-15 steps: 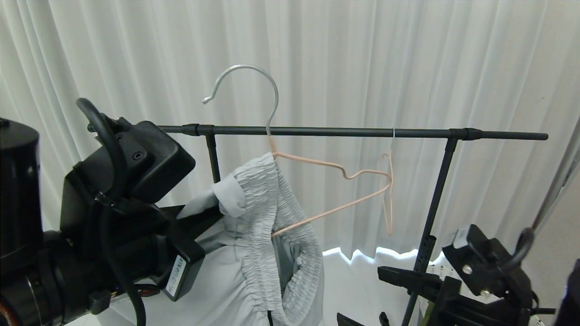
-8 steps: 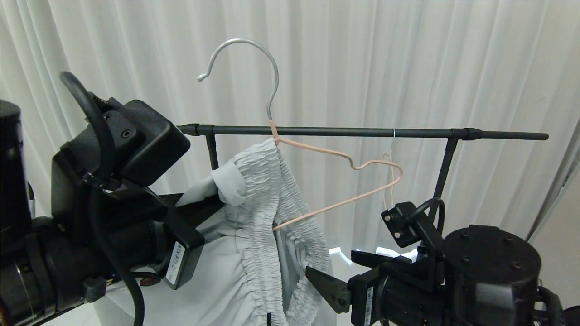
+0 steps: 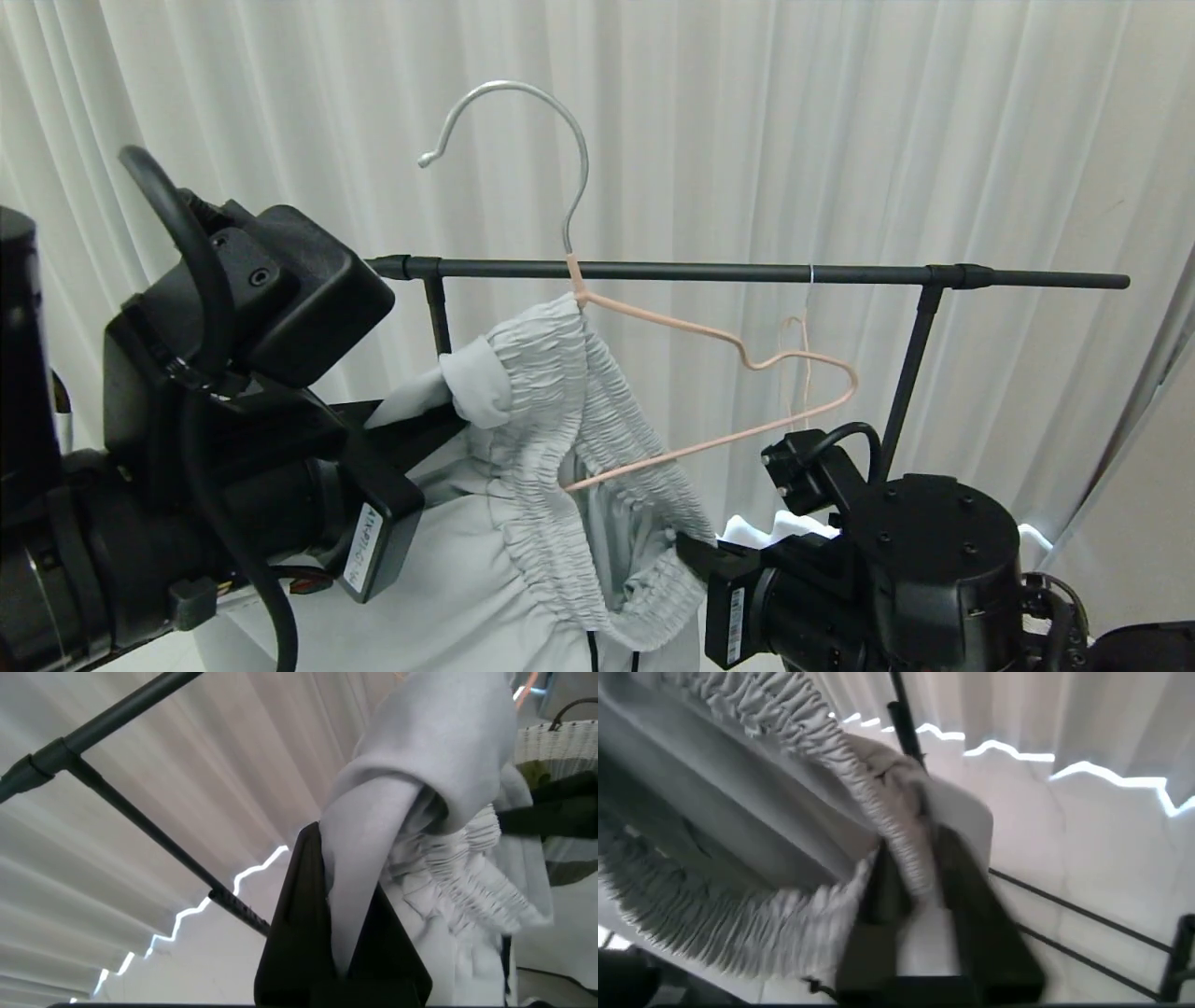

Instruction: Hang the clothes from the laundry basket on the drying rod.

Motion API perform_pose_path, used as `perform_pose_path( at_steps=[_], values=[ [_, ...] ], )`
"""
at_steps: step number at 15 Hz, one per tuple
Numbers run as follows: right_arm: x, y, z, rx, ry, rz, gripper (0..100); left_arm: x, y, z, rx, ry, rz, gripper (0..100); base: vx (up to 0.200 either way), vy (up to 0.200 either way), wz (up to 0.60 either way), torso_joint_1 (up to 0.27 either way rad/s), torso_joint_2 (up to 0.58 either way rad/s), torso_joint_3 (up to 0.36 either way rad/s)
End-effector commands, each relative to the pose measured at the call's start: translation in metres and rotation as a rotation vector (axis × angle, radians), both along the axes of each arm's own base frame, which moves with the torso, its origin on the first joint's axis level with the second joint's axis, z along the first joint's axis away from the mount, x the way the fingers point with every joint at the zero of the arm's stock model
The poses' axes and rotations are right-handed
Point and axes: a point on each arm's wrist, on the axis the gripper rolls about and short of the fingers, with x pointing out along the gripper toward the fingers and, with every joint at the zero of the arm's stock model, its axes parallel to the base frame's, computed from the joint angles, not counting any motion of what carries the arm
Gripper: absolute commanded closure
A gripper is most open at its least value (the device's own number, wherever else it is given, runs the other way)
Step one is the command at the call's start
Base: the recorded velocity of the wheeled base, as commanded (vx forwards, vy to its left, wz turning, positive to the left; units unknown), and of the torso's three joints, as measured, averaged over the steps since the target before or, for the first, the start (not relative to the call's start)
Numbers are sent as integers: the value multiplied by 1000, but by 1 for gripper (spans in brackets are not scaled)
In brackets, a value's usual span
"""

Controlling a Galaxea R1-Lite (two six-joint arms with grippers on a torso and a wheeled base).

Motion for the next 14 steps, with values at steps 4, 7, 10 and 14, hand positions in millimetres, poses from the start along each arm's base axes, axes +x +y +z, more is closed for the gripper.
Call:
perform_pose_path(
  at_steps=[4,7,10,14],
  values=[
    [27,-27,-8,-51,-9,-169,100,1,4,-11,42,15,47,100,0,0,0,0,0,0],
    [45,-42,-8,-85,-32,-250,100,0,6,-16,71,11,85,100,0,0,0,0,0,0],
    [59,-54,-9,-113,-43,-306,100,-1,8,-21,87,17,84,100,0,0,0,0,0,0],
    [73,-69,-9,-138,-53,-366,100,-6,14,-30,138,12,107,100,0,0,0,0,0,0]
  ],
)
